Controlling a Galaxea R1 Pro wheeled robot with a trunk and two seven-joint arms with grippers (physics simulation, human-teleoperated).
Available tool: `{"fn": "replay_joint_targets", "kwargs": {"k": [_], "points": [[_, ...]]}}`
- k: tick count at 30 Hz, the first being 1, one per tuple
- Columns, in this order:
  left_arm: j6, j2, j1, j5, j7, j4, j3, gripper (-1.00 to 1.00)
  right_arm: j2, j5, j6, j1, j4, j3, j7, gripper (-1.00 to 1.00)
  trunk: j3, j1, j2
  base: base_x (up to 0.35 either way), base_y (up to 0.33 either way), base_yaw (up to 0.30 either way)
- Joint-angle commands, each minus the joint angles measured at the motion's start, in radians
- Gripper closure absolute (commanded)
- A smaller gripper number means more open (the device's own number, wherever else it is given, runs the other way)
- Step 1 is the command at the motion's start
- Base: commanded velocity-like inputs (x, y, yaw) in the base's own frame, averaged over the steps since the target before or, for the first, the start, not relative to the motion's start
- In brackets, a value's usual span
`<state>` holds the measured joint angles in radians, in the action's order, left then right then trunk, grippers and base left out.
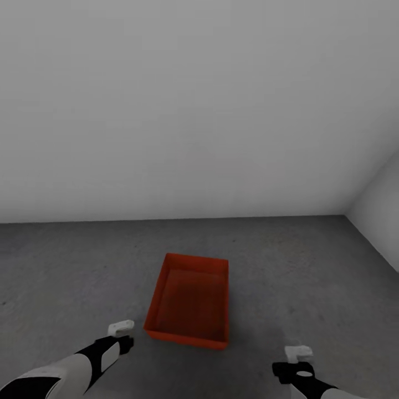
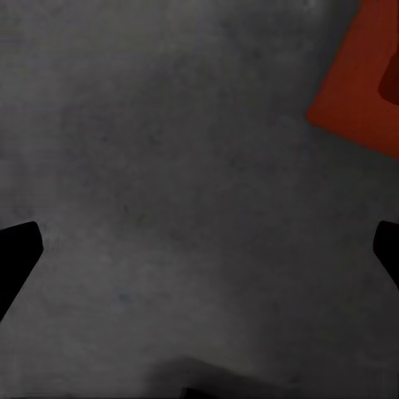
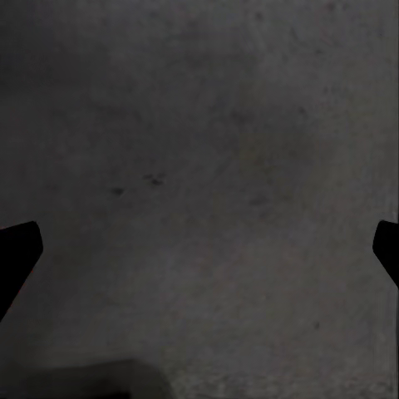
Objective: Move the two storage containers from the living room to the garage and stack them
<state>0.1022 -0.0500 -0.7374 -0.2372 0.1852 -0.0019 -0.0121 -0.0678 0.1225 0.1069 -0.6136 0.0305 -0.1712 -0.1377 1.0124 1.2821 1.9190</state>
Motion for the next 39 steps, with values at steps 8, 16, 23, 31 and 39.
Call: {"fn": "replay_joint_targets", "kwargs": {"k": [8, 16, 23, 31, 39], "points": [[0.0, -0.033, 0.034, -0.008, 0.0, 0.002, -0.002, -1.0, -0.001, 0.009, 0.003, 0.132, 0.003, -0.01, 0.0, -1.0, -0.025, -0.031, -0.056, 0.0, 0.0, 0.0], [-0.003, -0.038, 0.145, -0.01, -0.001, 0.002, -0.002, -1.0, -0.001, 0.009, -0.001, 0.213, 0.003, -0.01, -0.001, -1.0, -0.05, -0.062, -0.112, 0.0, 0.0, 0.0], [-0.037, -0.041, 0.208, -0.015, -0.001, 0.002, -0.002, -1.0, -0.003, 0.009, -0.001, 0.229, 0.003, -0.011, -0.008, -1.0, -0.072, -0.088, -0.161, 0.0, 0.0, 0.0], [-0.042, -0.038, 0.226, -0.017, 0.0, 0.003, -0.002, -1.0, 0.005, 0.007, -0.001, 0.235, 0.003, -0.011, 0.0, -1.0, -0.097, -0.119, -0.217, 0.0, 0.0, 0.0], [-0.043, -0.035, 0.239, -0.031, -0.001, 0.003, -0.002, -1.0, 0.007, 0.003, -0.003, 0.236, 0.003, -0.012, 0.003, -1.0, -0.122, -0.15, -0.273, 0.0, 0.0, 0.0]]}}
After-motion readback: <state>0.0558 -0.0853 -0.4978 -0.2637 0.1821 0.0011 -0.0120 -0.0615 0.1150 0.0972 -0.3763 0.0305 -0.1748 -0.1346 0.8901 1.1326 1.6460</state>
